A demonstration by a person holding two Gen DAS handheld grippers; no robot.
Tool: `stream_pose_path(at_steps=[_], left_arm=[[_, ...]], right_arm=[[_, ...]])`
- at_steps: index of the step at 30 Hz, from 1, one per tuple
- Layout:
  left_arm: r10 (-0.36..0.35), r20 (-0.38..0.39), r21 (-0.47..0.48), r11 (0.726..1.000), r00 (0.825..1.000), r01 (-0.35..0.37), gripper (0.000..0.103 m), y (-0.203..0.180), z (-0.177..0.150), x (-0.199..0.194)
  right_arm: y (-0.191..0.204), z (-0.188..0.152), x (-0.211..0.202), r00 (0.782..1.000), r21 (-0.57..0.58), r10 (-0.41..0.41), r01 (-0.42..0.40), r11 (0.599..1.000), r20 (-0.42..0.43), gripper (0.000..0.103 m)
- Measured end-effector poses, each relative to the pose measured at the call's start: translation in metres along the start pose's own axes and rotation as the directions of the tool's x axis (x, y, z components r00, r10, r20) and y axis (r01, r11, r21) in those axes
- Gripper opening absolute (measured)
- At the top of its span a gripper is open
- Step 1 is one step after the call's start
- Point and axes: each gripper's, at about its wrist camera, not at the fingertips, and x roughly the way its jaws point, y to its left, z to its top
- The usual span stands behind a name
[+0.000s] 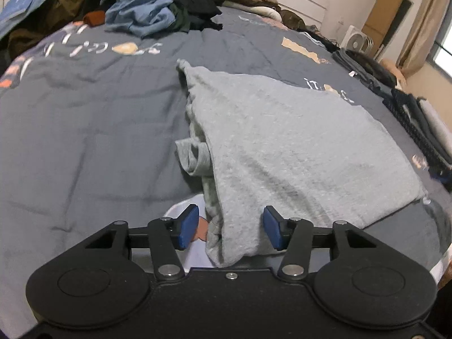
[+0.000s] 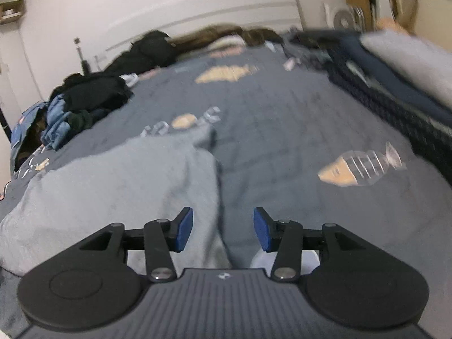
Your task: Fold clothes
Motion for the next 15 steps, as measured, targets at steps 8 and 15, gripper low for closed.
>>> stream_pose_path(at_steps=[8,15], left_arm=[[-0.044,-0.015,0.003,0.999,0.999,0.044,0.026,-0.007,-0.007,0.011],[-0.094,-0.009,-0.029,0.995,0.996,0.093,0.008,0.004,-0.001,-0.003]], right_arm=[[-0.007,-0.02,0.011,0.99,0.003,0.08,-0.08,0.997,-0.112,0.047],[-0.005,-0.03,0.029,0.967,0.117,0.166,-0.145,0.982,-0.195,0.014]])
